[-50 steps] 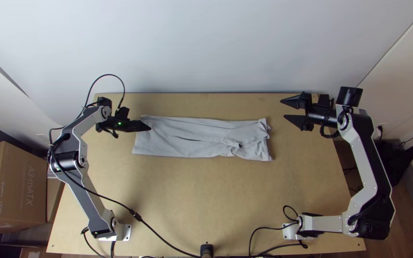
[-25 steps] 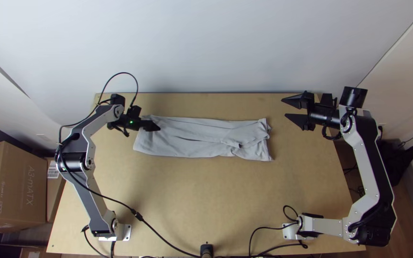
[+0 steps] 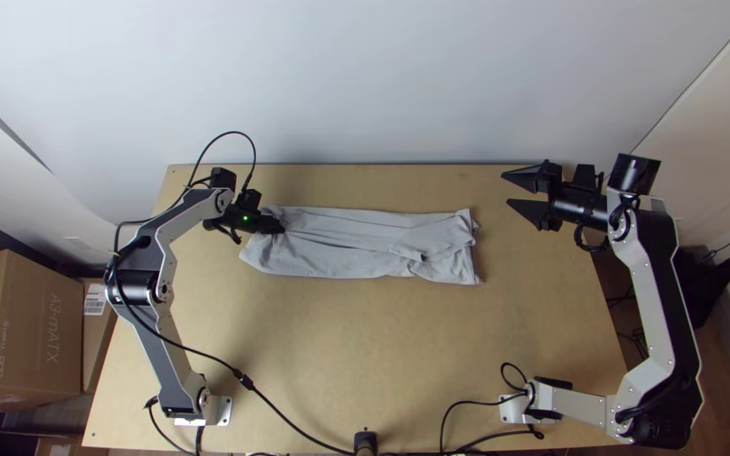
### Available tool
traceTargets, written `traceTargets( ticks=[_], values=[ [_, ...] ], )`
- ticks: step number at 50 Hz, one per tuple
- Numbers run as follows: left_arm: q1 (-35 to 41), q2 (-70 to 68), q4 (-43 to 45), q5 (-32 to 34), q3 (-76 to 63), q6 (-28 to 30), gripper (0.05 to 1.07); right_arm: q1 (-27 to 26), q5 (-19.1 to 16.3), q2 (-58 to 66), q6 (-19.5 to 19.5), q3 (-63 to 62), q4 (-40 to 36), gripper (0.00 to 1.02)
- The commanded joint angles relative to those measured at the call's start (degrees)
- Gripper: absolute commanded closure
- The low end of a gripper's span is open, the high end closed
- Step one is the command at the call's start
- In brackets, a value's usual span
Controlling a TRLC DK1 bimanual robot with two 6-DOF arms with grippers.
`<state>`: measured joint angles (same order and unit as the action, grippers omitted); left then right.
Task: Fold the t-shirt
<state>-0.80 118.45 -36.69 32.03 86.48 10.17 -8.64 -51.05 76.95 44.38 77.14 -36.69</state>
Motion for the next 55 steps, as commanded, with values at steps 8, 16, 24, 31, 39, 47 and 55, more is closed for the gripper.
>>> traceTargets(
  ticks=[8,16,24,31,39,47,55],
  values=[
    [-12.7,-2.4,-5.2,-4.5,-2.5,8.9,1.05,-0.1,-0.5,-2.9,0.0,-2.8,-0.2,0.03],
    [-22.8,-2.1,-9.7,-10.1,1.9,18.1,1.05,-0.8,1.6,-3.6,-2.3,-3.9,-0.2,0.03],
    [-29.2,-4.3,-11.2,-17.4,5.6,24.7,1.05,-0.8,5.7,-4.4,-6.6,-4.9,-1.8,0.03],
    [-30.2,-9.3,-10.6,-25.8,5.6,28.8,1.05,-0.8,8.5,-5.3,-9.5,-5.1,-2.9,0.03],
    [-25.3,-17.7,-10.2,-34.7,3.8,30.9,1.05,-0.8,10.4,-6.3,-11.2,-5.2,-4.2,0.03],
    [-14.7,-23.0,-7.8,-47.7,1.9,31.3,1.05,-0.8,10.8,-7.3,-11.6,-5.6,-4.8,0.03],
    [-2.3,-24.2,-7.9,-57.0,1.6,29.6,1.05,-1.8,10.8,-9.4,-12.0,-5.9,-5.0,0.03]
  ],
)
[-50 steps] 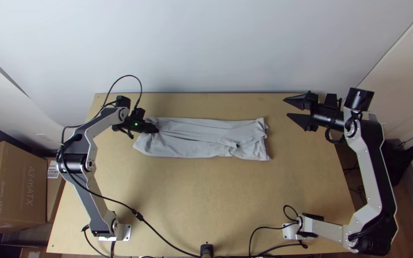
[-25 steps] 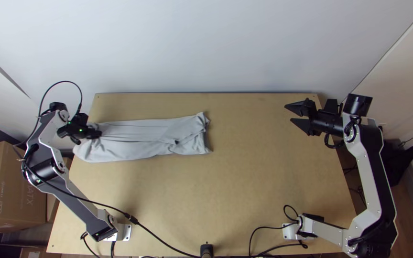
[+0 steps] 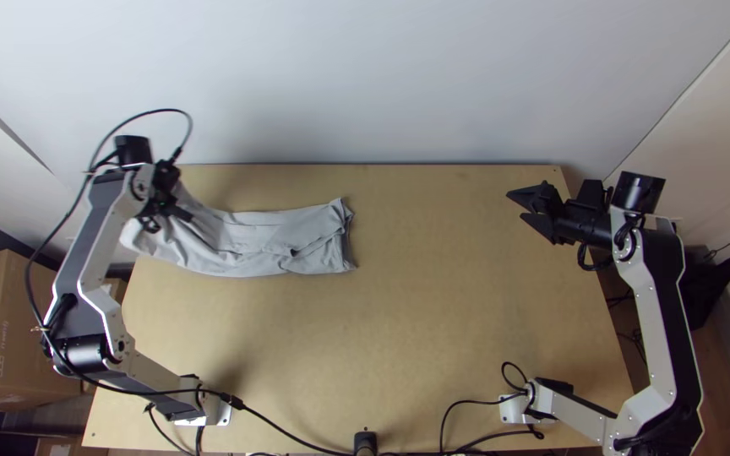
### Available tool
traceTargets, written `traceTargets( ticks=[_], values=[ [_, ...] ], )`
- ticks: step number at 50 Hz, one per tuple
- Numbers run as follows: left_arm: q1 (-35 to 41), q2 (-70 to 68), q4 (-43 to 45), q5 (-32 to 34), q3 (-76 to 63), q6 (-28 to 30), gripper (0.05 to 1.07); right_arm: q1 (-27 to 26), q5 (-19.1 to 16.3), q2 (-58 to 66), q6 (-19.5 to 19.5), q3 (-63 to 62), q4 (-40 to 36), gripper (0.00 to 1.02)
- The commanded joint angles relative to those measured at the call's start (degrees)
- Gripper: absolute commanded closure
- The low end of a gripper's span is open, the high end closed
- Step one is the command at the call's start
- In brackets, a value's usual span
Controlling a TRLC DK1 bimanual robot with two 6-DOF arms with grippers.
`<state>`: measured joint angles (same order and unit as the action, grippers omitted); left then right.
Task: Fold the t-shirt
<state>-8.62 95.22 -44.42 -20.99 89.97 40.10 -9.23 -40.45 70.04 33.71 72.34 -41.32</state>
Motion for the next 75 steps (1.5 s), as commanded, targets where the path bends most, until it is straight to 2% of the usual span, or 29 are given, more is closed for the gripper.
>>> traceTargets(
  ticks=[1,7,11,20,35,43,44,45,46,48,49,50,52,56,64,70,75],
  values=[
    [7.1,-0.9,-0.2,-5.2,-1.9,-0.5,1.05,-1.4,0.2,-2.8,-1.5,-1.1,-0.4,0.03],
    [17.3,0.8,-2.0,-10.7,-0.5,-2.8,1.05,-3.3,0.2,-4.1,-2.8,-1.8,-1.5,0.03],
    [23.4,3.7,-7.2,-12.7,2.8,-6.7,1.05,-4.6,0.2,-5.2,-3.8,-3.0,-1.6,0.03],
    [33.9,12.6,-16.1,-13.8,13.9,-14.6,1.05,-6.7,0.1,-8.0,-5.0,-5.9,-1.7,0.03],
    [42.7,27.7,-26.2,-13.8,30.3,-23.6,1.05,-6.0,-0.1,-11.2,-4.5,-9.4,-1.7,0.03],
    [45.5,34.2,-28.3,-14.0,37.2,-25.3,1.04,-5.9,-0.1,-11.7,-4.4,-9.4,-1.7,0.03],
    [45.9,35.0,-28.3,-14.0,38.2,-25.5,1.01,-5.9,-0.1,-11.8,-4.4,-9.4,-1.7,0.03],
    [46.3,35.6,-28.3,-14.1,39.0,-25.5,0.92,-5.9,-0.1,-11.9,-4.4,-9.5,-1.7,0.03],
    [46.9,36.1,-28.3,-14.1,39.5,-25.5,0.79,-5.9,-0.1,-12.0,-4.4,-9.6,-1.7,0.03],
    [48.3,36.8,-28.1,-14.6,40.3,-25.4,0.39,-5.8,-0.1,-12.2,-4.4,-9.9,-1.7,0.03],
    [48.9,37.1,-28.0,-15.0,40.6,-25.3,0.25,-5.8,-0.1,-12.4,-4.4,-10.1,-1.7,0.03],
    [49.4,37.4,-28.0,-15.0,41.1,-25.3,0.18,-5.5,-0.2,-12.5,-4.4,-10.5,-1.7,0.03],
    [50.5,37.7,-27.0,-15.0,41.5,-25.4,0.11,-4.9,-0.1,-12.7,-4.4,-11.2,-1.7,0.03],
    [51.5,37.0,-23.3,-13.9,41.8,-25.8,0.10,-4.3,-0.1,-13.2,-4.6,-12.8,-1.6,0.03],
    [51.1,32.4,-17.4,-5.6,42.1,-28.4,0.10,-0.8,0.0,-12.6,-4.4,-15.4,-0.4,0.03],
    [49.8,28.8,-17.1,-2.8,42.3,-30.2,0.10,5.5,0.2,-8.3,-3.7,-15.5,-0.3,0.03],
    [47.9,24.8,-17.5,-0.4,42.1,-32.0,0.10,12.8,2.7,-3.0,-0.6,-13.0,-0.3,0.03]
  ],
)
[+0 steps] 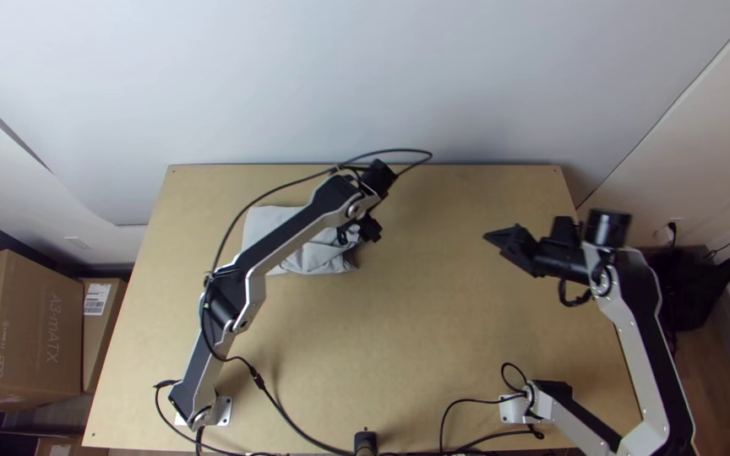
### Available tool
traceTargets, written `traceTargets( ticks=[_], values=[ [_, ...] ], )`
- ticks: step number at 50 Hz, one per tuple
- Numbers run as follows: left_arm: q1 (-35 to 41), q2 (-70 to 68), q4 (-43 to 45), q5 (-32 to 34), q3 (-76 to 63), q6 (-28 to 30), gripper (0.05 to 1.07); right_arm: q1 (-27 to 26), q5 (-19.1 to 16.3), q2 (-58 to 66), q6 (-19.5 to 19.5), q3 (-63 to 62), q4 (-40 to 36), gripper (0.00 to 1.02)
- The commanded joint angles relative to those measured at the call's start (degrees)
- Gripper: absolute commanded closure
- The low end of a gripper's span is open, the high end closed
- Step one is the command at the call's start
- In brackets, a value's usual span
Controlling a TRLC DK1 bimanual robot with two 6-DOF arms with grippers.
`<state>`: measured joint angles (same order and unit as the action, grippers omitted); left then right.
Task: Fold the t-shirt
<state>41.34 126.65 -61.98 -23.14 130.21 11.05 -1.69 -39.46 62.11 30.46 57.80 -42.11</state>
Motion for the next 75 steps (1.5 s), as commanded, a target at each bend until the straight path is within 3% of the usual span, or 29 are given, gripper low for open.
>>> traceTargets(
  ticks=[1,10,25,39,47,57,63,75],
  values=[
    [-2.2,-7.4,-0.1,2.5,1.8,-3.4,0.10,6.8,2.5,6.0,3.1,2.3,0.5,0.03],
    [-7.7,-15.9,-2.6,16.1,0.8,-7.9,0.10,16.6,3.3,17.8,8.7,9.7,0.4,0.03],
    [-18.9,-20.7,-4.4,19.4,-13.8,-4.2,0.11,27.7,3.3,37.4,11.5,26.5,-3.1,0.03],
    [-19.4,-27.0,2.2,22.0,-35.2,5.9,0.11,30.7,3.2,56.5,14.5,49.5,-14.5,0.03],
    [-18.3,-28.0,3.7,23.6,-41.3,8.3,0.11,31.8,2.7,63.7,15.9,60.6,-19.3,0.03],
    [-18.1,-28.1,7.9,20.9,-44.3,9.1,0.11,33.6,2.8,64.9,15.9,63.3,-20.6,0.03],
    [-18.4,-26.3,11.6,14.3,-46.0,10.8,0.11,33.7,2.7,64.5,15.8,62.5,-21.2,0.03],
    [-17.6,-22.2,16.4,7.7,-46.1,11.1,0.11,33.1,2.6,60.9,15.4,60.9,-21.2,0.03]
  ],
)
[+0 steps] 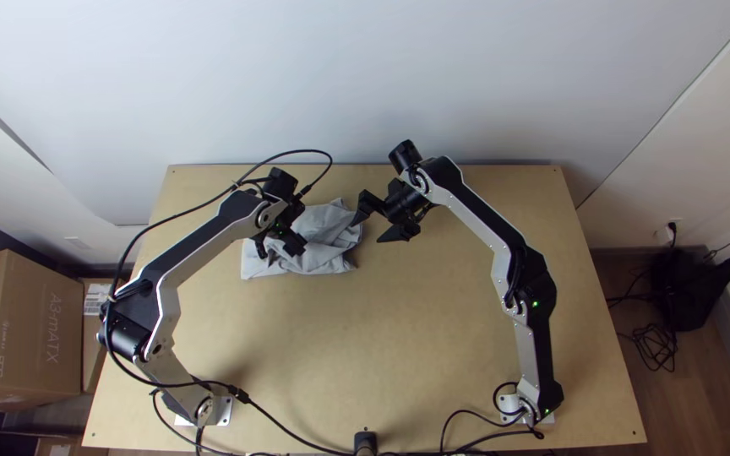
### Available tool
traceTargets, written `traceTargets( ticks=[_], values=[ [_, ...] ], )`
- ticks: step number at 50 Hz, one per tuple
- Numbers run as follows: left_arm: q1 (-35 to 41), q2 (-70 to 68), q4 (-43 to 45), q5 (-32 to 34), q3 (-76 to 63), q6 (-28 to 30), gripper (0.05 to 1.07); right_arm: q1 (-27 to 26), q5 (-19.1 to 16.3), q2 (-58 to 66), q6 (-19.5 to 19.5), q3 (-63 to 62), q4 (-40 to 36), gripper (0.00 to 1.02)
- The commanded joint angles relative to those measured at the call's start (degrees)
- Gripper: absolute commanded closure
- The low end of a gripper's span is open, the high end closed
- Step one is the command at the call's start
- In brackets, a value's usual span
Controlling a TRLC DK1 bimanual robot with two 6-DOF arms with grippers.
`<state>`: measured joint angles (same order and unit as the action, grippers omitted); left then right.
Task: Fold the t-shirt
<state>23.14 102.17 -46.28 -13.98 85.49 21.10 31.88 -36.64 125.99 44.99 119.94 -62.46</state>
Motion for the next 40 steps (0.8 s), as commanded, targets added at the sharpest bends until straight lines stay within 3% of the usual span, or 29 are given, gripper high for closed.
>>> traceTargets(
  ticks=[1,17,40],
  values=[
    [0.9,2.4,0.9,-1.5,-1.4,1.0,0.11,-0.6,-0.2,-3.4,0.8,-1.4,-0.8,0.03],
    [6.4,3.0,-0.5,0.4,-0.5,-2.4,0.11,-4.1,-0.5,-7.3,0.4,-3.7,-0.9,0.03],
    [9.6,4.4,-3.7,10.7,2.0,-10.3,0.11,-8.9,-2.3,-10.9,-0.2,-7.8,-0.9,0.03]
  ],
)
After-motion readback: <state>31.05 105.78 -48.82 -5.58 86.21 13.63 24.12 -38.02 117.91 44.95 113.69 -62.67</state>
